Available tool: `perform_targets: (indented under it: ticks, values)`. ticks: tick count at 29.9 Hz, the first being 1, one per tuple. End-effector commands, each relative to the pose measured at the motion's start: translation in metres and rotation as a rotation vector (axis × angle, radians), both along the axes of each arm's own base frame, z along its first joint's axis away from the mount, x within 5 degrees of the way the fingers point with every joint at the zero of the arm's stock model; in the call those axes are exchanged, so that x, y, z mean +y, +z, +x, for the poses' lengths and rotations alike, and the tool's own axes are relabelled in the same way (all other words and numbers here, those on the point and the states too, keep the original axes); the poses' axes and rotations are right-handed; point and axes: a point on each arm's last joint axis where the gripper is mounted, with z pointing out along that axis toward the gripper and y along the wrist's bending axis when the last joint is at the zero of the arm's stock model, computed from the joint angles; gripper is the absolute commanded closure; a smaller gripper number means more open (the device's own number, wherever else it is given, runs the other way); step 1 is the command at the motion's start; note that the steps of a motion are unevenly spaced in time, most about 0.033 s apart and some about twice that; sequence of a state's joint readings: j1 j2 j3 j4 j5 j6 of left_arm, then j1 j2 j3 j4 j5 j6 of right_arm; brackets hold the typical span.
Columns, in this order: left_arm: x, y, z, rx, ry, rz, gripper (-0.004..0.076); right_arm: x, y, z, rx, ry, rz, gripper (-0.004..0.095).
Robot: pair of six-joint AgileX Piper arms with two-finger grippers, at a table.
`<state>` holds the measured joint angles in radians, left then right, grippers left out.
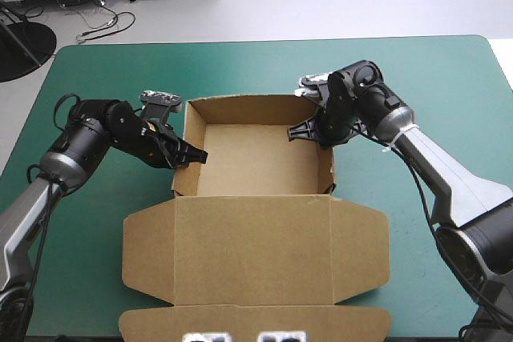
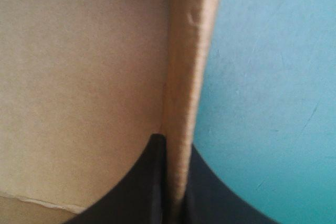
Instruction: Fold the box
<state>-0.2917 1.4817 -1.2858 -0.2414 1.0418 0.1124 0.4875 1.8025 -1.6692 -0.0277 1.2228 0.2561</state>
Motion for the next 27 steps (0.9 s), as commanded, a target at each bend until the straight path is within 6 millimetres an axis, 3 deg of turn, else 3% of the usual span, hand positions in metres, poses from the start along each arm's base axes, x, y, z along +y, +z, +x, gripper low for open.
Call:
perform_targets:
  ticks: [1, 4, 8, 14, 17, 21, 25, 27]
  values:
    - [-0.009, 0.007, 0.007, -0.051, 0.005, -0.05, 0.0733, -0.004, -0.004, -0.007, -0.04, -0.008, 0.013, 0.0923]
    - [-0.012, -0.01, 0.018, -0.005, 0.008, -0.035, 0.0733, -0.002, -0.014, -0.006, -0.047, -0.018, 0.048, 0.0923]
    - [-0.015, -0.027, 0.027, 0.042, 0.007, -0.019, 0.0733, -0.002, -0.014, -0.002, -0.081, -0.019, 0.061, 0.0923]
    - [-0.016, -0.04, 0.032, 0.089, 0.004, -0.005, 0.0694, -0.006, -0.023, 0.0, -0.052, 0.007, -0.021, 0.0897]
    - [-0.017, -0.044, 0.032, 0.12, 0.009, 0.0, 0.0605, -0.01, -0.03, -0.001, -0.005, 0.012, -0.084, 0.0737]
    - [-0.017, -0.046, 0.032, 0.13, 0.008, 0.003, 0.0414, -0.013, -0.03, 0.0, -0.004, 0.019, -0.132, 0.047]
    - [-0.017, -0.045, 0.034, 0.104, 0.015, -0.006, 0.0225, -0.016, -0.021, 0.002, -0.028, 0.019, -0.167, 0.0402]
    - [-0.018, -0.044, 0.036, 0.087, 0.02, -0.01, 0.0184, -0.017, -0.013, 0.003, -0.036, 0.015, -0.182, 0.0402]
